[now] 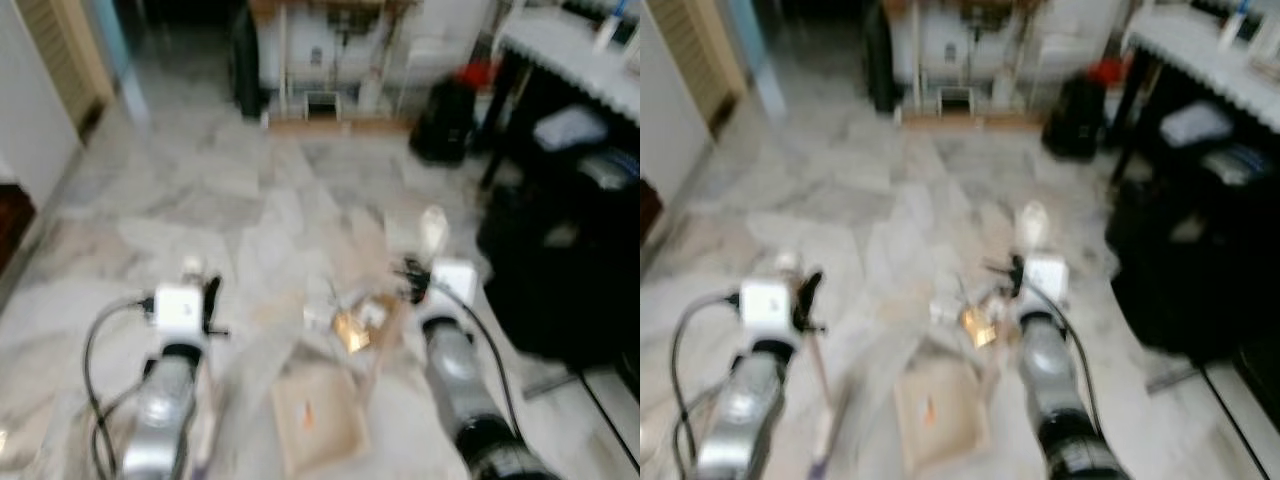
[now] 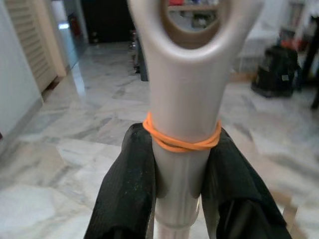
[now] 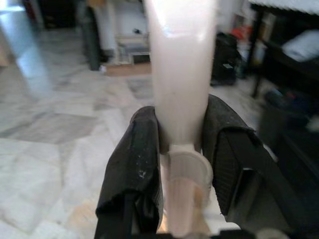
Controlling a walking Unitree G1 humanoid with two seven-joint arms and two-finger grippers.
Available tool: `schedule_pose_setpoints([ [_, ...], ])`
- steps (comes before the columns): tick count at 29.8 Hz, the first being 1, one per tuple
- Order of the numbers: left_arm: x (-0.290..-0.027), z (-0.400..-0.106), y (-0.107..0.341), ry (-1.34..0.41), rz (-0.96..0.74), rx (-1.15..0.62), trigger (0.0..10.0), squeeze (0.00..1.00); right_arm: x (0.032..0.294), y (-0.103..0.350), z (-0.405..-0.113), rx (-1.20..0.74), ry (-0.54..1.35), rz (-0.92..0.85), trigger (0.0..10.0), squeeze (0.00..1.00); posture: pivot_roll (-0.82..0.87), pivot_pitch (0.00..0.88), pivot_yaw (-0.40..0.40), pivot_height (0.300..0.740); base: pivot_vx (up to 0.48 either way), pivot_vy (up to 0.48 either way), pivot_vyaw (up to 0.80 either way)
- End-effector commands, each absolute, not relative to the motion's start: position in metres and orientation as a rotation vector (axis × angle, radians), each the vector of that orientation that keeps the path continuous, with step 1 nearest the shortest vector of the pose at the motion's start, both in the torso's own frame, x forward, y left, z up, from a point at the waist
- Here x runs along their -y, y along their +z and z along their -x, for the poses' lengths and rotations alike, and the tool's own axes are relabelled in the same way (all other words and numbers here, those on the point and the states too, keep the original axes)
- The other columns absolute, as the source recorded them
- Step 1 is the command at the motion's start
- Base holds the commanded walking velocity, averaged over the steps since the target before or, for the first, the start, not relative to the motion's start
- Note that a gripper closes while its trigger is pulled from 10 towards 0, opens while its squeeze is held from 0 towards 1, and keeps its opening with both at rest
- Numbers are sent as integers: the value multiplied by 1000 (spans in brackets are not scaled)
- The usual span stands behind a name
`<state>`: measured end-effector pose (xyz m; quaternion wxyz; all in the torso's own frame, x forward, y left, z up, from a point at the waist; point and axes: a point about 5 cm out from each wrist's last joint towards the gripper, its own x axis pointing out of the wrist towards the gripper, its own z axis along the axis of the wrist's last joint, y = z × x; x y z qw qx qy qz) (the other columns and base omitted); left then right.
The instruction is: Sweep floor
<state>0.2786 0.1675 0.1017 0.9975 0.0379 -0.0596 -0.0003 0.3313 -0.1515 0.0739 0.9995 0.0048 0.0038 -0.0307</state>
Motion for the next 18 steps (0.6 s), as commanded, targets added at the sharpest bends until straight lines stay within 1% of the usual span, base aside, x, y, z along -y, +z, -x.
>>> schedule_pose_setpoints([
  [1, -176, -278, 109, 16, -109, 153, 10000, 0, 140, 87, -337, 49, -27, -14, 10000, 0, 97, 16, -64, 740, 322, 0, 0],
  [9, -176, -279, 109, 21, -110, 155, 10000, 0, 141, 87, -338, 45, -27, -12, 10000, 0, 98, 19, -66, 740, 321, 0, -759],
  [18, -177, -279, 110, 25, -110, 157, 10000, 0, 140, 89, -338, 56, -28, -10, 10000, 0, 98, 25, -66, 740, 324, 0, 0],
])
